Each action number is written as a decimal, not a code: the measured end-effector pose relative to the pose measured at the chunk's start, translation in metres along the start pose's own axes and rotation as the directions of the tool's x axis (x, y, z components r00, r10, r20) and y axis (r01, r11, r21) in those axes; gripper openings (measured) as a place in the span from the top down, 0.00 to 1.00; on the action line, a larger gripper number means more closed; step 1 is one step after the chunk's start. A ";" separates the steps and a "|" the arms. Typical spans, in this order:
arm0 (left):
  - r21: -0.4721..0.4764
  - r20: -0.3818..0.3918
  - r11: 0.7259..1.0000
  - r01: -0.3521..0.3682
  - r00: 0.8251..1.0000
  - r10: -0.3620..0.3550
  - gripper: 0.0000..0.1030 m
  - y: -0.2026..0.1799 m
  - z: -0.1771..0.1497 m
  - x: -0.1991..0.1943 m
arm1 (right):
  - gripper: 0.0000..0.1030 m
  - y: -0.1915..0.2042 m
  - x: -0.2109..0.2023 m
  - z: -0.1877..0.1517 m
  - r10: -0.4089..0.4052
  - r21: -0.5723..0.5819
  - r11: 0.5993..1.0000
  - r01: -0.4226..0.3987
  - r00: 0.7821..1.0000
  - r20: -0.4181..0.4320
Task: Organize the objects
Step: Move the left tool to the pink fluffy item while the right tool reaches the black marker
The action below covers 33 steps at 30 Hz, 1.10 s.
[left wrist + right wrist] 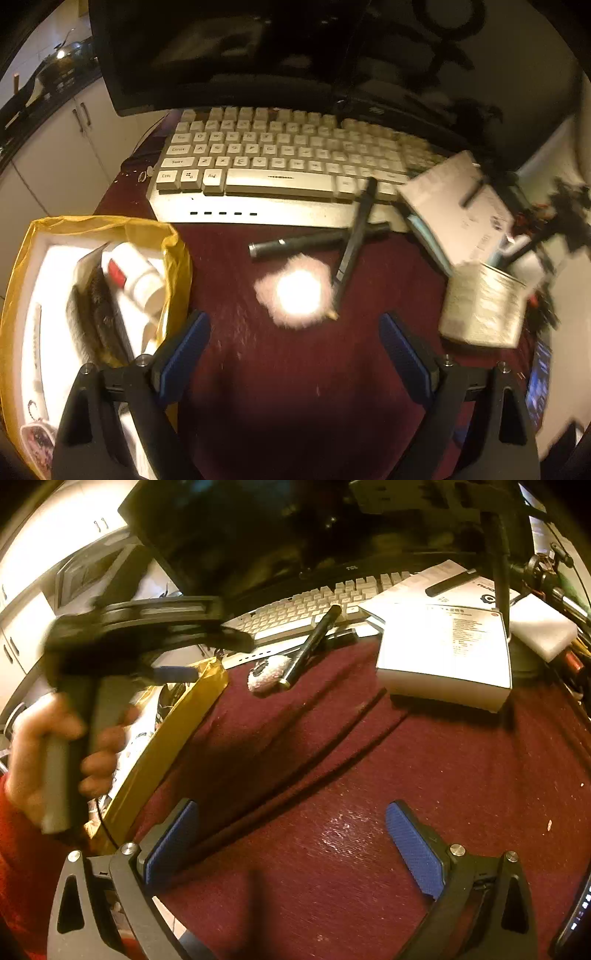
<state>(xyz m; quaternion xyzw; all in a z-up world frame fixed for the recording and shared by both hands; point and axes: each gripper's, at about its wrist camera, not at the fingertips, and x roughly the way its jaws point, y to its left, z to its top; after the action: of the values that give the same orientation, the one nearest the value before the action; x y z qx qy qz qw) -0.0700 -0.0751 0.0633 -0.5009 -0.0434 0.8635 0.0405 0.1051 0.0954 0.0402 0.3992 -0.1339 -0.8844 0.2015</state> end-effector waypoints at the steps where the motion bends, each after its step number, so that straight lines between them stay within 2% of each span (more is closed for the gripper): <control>1: -0.011 -0.002 1.000 -0.017 1.000 0.017 0.16 0.001 0.003 0.007 | 0.00 -0.001 -0.001 -0.001 0.000 0.001 1.000 0.000 1.000 -0.001; 6: -0.032 -0.043 0.999 -0.025 0.999 0.024 0.34 0.001 0.012 0.035 | 0.00 -0.002 -0.003 -0.002 -0.008 -0.006 1.000 0.008 1.000 0.001; 8: -0.023 -0.066 0.999 -0.029 0.997 0.028 0.37 -0.001 0.011 0.045 | 0.00 -0.003 -0.004 -0.002 -0.009 -0.005 1.000 0.009 1.000 0.003; 10: -0.036 -0.045 0.999 -0.025 0.999 0.023 0.44 0.001 0.012 0.046 | 0.00 -0.002 -0.004 -0.002 -0.013 -0.004 1.000 0.013 1.000 0.002; 11: -0.044 -0.050 0.999 -0.025 0.998 0.022 0.57 0.003 0.012 0.047 | 0.00 -0.002 -0.004 -0.003 -0.015 -0.005 1.000 0.015 1.000 0.002; 16: -0.021 -0.041 1.000 -0.020 0.999 0.020 0.64 0.003 0.004 0.042 | 0.00 0.003 -0.006 -0.002 -0.021 -0.019 1.000 0.021 1.000 0.003; 18: -0.007 -0.046 1.000 0.007 0.999 -0.007 0.65 0.002 -0.009 0.030 | 0.00 0.004 -0.008 0.002 -0.039 -0.024 0.999 0.039 0.999 0.012; 22: 0.060 -0.017 0.998 0.033 0.999 -0.032 0.68 0.000 -0.048 -0.008 | 0.00 0.004 -0.017 0.020 -0.135 -0.029 0.990 0.137 0.989 0.060; 24: 0.072 -0.020 0.995 0.069 0.998 -0.068 0.81 0.003 -0.069 -0.021 | 0.00 0.005 -0.017 0.032 -0.173 -0.035 0.984 0.176 0.982 0.076; 27: 0.070 -0.037 0.993 0.096 0.995 -0.093 0.81 0.004 -0.089 -0.022 | 0.00 0.011 -0.006 0.054 -0.218 -0.037 0.975 0.221 0.973 0.079; 29: 0.060 -0.034 0.993 0.106 0.994 -0.105 0.81 0.004 -0.089 -0.022 | 0.03 0.018 0.008 0.069 -0.221 -0.042 0.974 0.224 0.973 0.066; 32: 0.052 -0.016 0.991 0.120 0.993 -0.119 0.80 0.009 -0.088 -0.025 | 0.15 0.024 0.038 0.093 -0.215 -0.033 0.976 0.215 0.976 0.018; 33: 0.050 -0.014 0.990 0.130 0.992 -0.129 0.75 0.008 -0.086 -0.024 | 0.19 0.024 0.051 0.102 -0.216 -0.030 0.976 0.216 0.976 0.005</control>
<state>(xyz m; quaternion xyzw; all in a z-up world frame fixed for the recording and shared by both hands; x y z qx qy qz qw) 0.0169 -0.0832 0.0404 -0.5004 -0.0537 0.8572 0.1094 0.0033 0.0582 0.0823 0.4076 -0.0766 -0.9033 0.1101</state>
